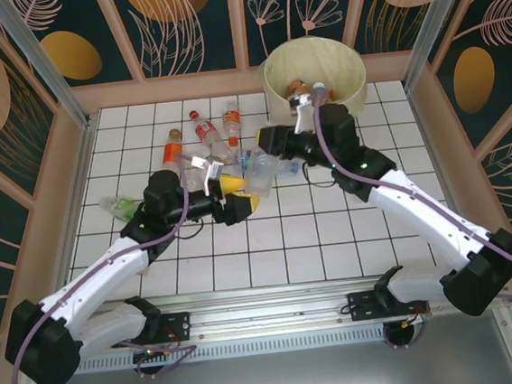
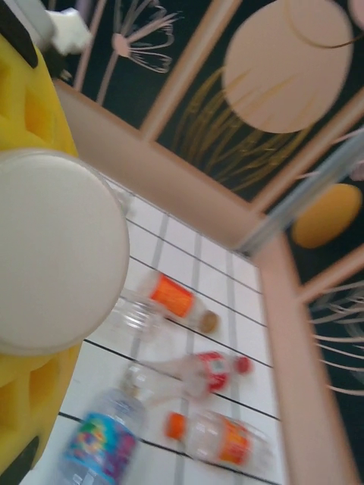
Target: Put the plastic bottles in the bin
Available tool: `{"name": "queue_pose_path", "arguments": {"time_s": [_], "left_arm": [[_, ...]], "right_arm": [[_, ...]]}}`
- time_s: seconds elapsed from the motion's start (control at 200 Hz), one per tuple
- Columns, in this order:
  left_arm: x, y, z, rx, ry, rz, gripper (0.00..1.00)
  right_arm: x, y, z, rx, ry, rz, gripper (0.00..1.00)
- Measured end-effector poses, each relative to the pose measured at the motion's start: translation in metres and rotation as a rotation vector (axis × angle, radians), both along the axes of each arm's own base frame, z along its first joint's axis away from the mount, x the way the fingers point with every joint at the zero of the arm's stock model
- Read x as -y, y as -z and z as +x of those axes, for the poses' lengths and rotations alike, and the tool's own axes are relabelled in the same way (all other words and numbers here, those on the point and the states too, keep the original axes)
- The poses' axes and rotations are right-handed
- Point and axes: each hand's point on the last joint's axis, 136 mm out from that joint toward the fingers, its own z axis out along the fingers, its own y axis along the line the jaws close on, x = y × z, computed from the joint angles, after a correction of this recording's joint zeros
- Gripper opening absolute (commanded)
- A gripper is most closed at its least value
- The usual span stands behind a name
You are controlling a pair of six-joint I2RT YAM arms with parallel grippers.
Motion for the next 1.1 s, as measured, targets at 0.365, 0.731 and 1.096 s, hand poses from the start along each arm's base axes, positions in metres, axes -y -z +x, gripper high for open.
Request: {"name": "queue_pose_path", "arguments": {"time_s": [0.365, 0.731, 1.096], "left_arm": [[-0.030, 0.008, 0.004, 0.099, -0.153, 0.148, 0.99], [-0.047, 0.020, 0.014, 0.095, -0.259, 0.251, 0.99], [-0.053, 0.023, 0.014, 0.077, -0.282, 0.282, 0.99]], "right_arm": [[0.096, -0.108, 0.040, 0.310, 0.371, -0.016, 0.38], [0.147, -0.145, 0.098, 0.436, 0.597, -0.119, 0.38], [0.149, -0.089, 0.204, 0.318, 0.645, -0.333, 0.38]]}}
